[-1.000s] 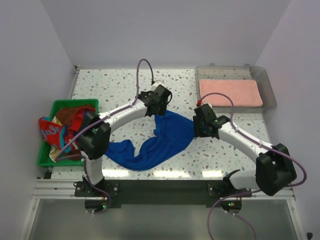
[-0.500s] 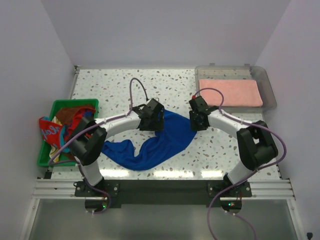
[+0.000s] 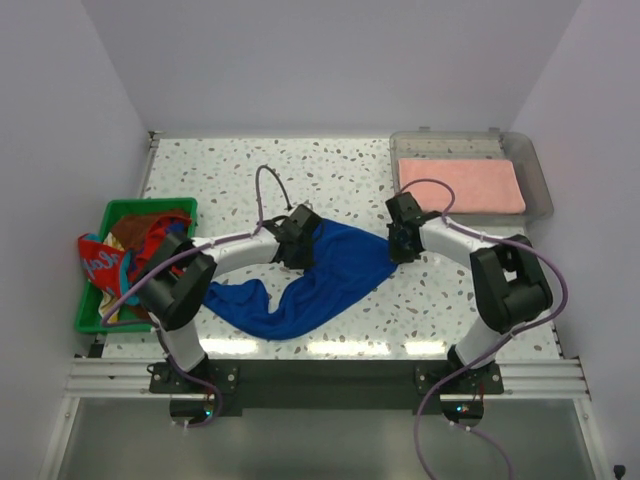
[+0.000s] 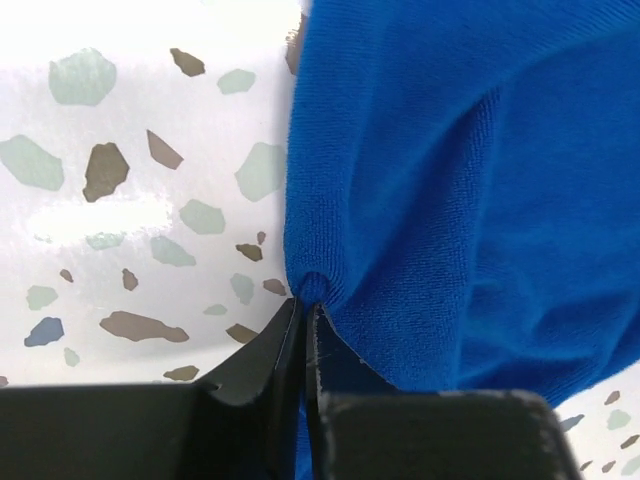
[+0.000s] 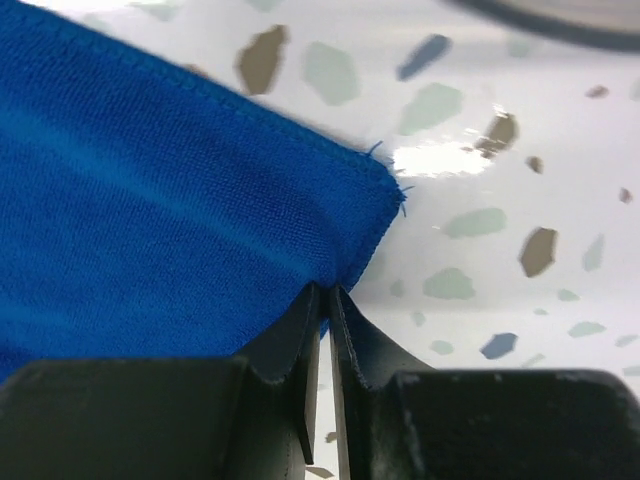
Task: Fold and stack the towels
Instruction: Flatten out the crumpled towel
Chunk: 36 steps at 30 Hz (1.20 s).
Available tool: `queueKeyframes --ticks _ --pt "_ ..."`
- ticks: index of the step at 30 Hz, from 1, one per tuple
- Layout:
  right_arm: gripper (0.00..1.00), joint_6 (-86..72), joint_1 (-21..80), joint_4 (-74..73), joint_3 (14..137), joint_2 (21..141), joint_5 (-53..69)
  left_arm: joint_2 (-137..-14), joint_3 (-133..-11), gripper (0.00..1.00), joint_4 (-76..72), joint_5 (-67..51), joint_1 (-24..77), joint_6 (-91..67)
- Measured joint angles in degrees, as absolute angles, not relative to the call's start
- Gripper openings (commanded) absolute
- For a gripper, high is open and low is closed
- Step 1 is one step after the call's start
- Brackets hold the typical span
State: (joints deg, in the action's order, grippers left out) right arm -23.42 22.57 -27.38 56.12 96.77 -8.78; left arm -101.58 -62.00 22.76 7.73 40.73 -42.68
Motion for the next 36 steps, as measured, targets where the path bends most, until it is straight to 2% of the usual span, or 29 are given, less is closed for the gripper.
queueKeyframes --ticks 4,5,15,23,26,27,29,30,31,32,33,36 --pt "0.11 -24.9 19.3 -28.3 53.6 94.3 -9.1 -101.6 -61.5 0.04 22.8 7.9 40.0 -42.7" --pt "0.12 -25.2 18.8 -28.5 53.0 93.7 -9.2 -101.6 -61.4 0.0 22.8 8.0 39.9 -42.7" --pt "0.13 -25.1 18.3 -30.7 48.5 89.1 -8.3 -100.5 -60.9 0.0 26.3 14.7 39.1 -41.3" --pt "0.16 -24.4 26.3 -33.4 51.3 89.6 -5.3 -88.6 -62.6 0.0 39.1 29.4 39.0 -39.9" --pt "0.22 -24.3 26.5 -34.1 51.4 89.7 -5.7 -84.1 -61.6 0.01 42.2 30.6 40.4 -40.5" --pt "0.24 -24.3 26.5 -34.6 51.4 89.7 -6.1 -83.1 -61.0 0.02 43.1 31.0 41.6 -41.2" --pt "0.27 -24.0 26.5 -34.9 51.1 89.6 -6.4 -82.1 -59.9 0.14 44.8 31.0 44.5 -42.2" --pt "0.3 -23.9 26.4 -35.1 50.8 89.4 -6.4 -82.0 -59.3 0.22 45.5 30.5 46.2 -42.5" --pt "0.32 -23.9 26.3 -35.2 50.5 89.2 -6.4 -82.0 -58.9 0.42 45.8 29.8 47.6 -42.5" --pt "0.36 -23.7 26.3 -35.5 50.3 88.8 -6.4 -81.8 -58.6 0.52 45.7 28.7 48.7 -42.3" --pt "0.41 -23.5 26.3 -35.7 50.2 88.3 -6.3 -81.5 -58.4 0.55 45.5 27.6 49.2 -42.4" --pt "0.46 -22.2 26.3 -35.4 50.3 86.1 -5.8 -79.2 -58.4 0.69 44.9 25.7 46.9 -42.8"
